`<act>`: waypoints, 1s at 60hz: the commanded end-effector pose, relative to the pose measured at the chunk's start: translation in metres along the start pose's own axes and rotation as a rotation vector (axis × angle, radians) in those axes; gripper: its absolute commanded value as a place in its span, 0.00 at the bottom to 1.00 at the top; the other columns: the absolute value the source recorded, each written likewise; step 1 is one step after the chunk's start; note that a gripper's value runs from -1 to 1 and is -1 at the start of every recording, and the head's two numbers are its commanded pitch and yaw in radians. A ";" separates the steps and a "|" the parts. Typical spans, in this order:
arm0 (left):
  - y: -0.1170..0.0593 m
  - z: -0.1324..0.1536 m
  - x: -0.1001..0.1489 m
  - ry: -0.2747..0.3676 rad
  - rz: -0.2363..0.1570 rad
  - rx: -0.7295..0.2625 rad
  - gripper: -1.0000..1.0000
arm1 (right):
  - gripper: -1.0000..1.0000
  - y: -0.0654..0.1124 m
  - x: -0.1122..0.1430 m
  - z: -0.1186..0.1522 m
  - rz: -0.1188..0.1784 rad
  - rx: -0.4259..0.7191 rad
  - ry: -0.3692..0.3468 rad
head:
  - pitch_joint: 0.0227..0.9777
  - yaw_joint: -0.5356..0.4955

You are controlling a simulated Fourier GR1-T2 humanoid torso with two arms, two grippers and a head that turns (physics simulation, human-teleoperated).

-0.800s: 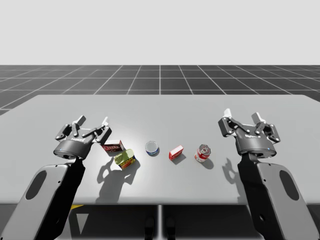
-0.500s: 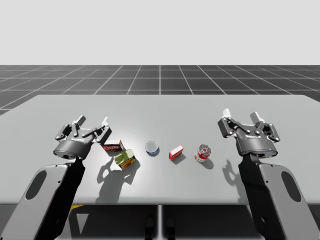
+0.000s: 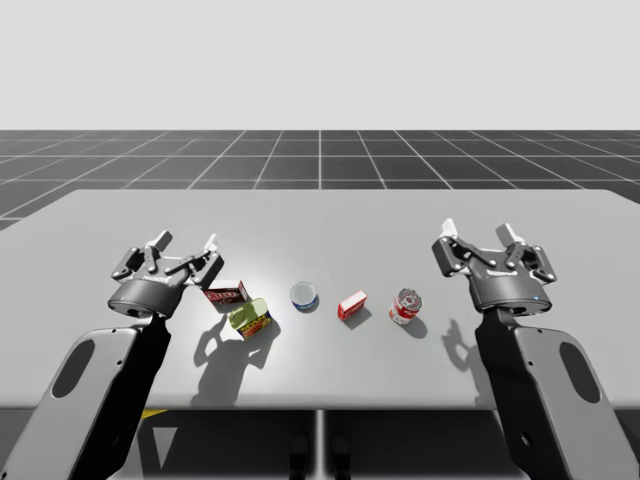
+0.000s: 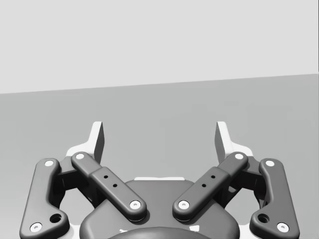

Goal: Lift the pudding box off the table.

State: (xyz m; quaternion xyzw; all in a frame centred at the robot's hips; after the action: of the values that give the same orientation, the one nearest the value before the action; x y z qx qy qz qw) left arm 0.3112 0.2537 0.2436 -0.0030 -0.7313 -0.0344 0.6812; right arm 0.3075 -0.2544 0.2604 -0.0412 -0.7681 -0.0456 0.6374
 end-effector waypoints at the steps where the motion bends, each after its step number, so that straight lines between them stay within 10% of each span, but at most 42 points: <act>1: -0.001 0.000 0.000 0.001 -0.001 -0.004 0.00 | 0.00 0.004 -0.001 0.001 0.010 0.015 0.005 | 0.71 0.81; 36: 0.003 0.011 0.020 0.013 0.044 -0.118 0.00 | 0.00 0.008 -0.006 0.002 0.046 0.032 0.022 | 0.77 0.89; 60: 0.067 0.040 0.010 0.128 -0.007 -0.467 0.00 | 0.00 0.009 -0.008 0.001 0.058 0.035 0.022 | 0.77 0.90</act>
State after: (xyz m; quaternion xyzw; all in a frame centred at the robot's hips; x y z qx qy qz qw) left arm 0.2845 0.3020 0.2660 -0.1321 -0.6843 -0.1698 0.6968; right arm 0.3086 -0.2458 0.2535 -0.0505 -0.7603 -0.0157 0.6475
